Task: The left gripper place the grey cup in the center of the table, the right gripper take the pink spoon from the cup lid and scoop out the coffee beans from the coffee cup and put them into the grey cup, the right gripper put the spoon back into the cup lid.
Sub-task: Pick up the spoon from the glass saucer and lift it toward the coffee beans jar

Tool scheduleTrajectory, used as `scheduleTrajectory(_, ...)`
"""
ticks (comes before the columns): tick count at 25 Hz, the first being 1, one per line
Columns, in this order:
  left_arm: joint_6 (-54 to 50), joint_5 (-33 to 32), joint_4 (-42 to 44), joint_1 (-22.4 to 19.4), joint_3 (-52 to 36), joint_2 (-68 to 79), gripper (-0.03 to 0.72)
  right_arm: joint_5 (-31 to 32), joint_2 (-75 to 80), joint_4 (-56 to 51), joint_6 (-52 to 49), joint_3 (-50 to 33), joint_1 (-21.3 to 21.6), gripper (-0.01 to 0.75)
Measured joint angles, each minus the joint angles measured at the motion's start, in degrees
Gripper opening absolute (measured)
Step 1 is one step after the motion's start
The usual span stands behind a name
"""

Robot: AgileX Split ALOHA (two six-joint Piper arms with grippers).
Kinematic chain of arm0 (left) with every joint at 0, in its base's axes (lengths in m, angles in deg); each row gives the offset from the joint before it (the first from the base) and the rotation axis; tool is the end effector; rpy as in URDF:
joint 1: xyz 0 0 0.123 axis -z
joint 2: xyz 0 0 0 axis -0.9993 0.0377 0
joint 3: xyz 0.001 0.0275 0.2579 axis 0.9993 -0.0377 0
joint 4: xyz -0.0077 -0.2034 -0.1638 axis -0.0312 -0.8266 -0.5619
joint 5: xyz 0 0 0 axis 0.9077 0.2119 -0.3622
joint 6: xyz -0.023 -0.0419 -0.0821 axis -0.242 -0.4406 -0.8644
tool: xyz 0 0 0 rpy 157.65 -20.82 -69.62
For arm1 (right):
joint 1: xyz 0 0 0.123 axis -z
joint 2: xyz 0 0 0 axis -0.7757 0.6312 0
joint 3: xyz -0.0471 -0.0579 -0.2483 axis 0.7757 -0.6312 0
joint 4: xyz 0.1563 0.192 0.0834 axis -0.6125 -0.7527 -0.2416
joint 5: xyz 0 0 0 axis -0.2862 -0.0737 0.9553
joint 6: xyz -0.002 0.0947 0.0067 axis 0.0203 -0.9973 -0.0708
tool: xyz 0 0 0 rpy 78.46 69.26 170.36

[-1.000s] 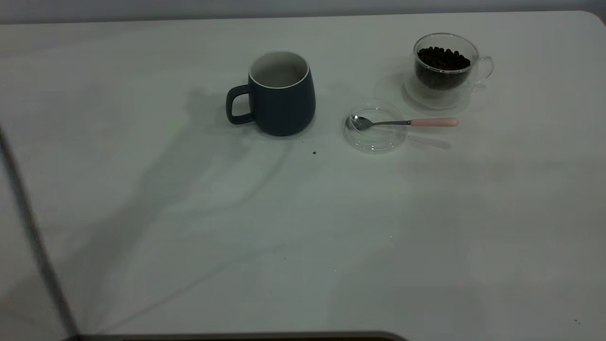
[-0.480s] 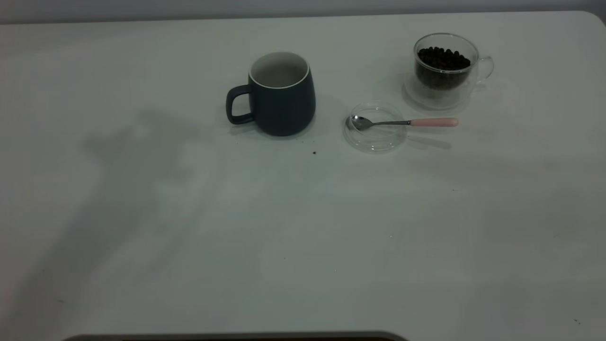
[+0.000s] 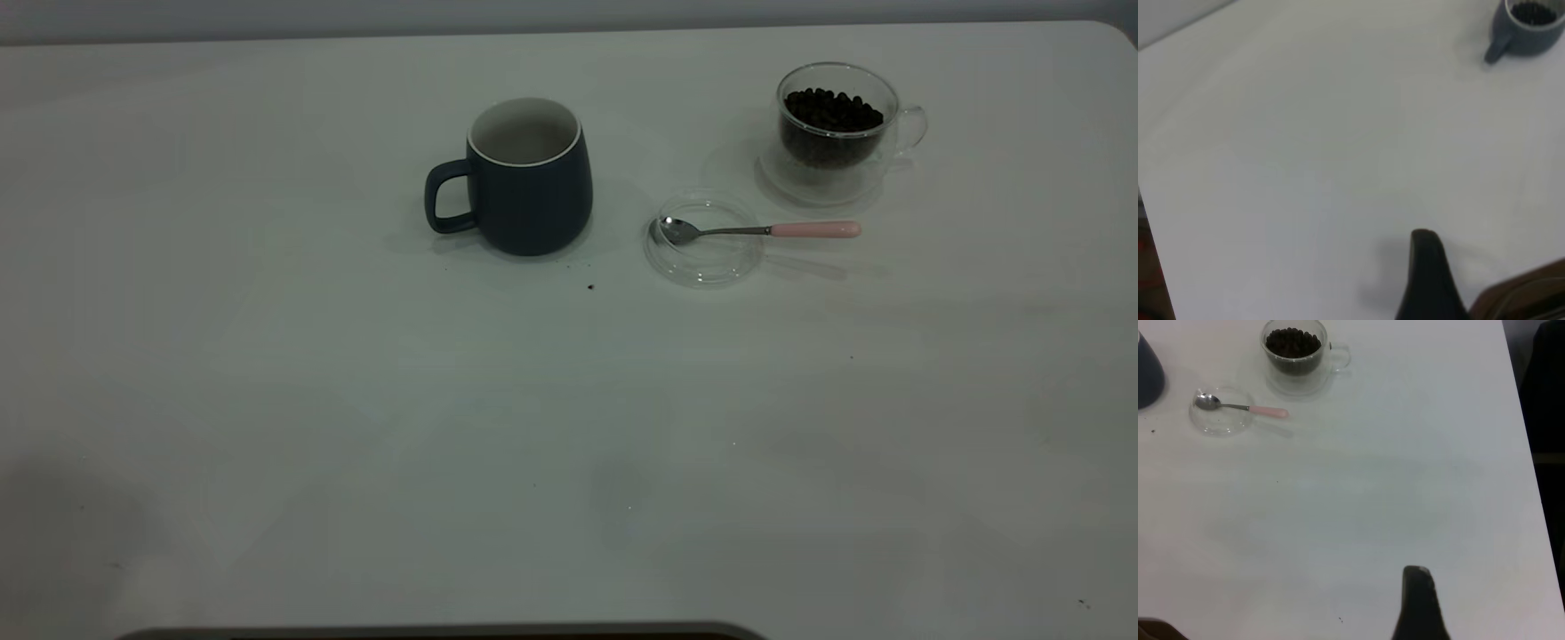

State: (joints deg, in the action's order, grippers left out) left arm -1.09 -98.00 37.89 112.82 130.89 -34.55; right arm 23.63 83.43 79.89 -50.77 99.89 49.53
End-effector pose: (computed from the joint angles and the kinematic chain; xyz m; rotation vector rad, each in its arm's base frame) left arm 0.1692 -0.0588 0.3902 0.5204 2.3140 0.0594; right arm 0.0371 0.0008 0.2655 -0.0660 2.1656 -0.0081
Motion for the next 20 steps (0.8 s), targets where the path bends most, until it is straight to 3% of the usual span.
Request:
scheduleTrajectory(11,-1.4,0.0,-5.2,0.0,-22.8,-32.9,0.567,0.0,0.0,0.0,0.0,0.0,0.0,0.574)
scheduleTrajectory(20,-2.5,0.2,-9.7,-0.3,-32.3,-41.2,0.567,0.0,0.0,0.0,0.0,0.0,0.0,0.574)
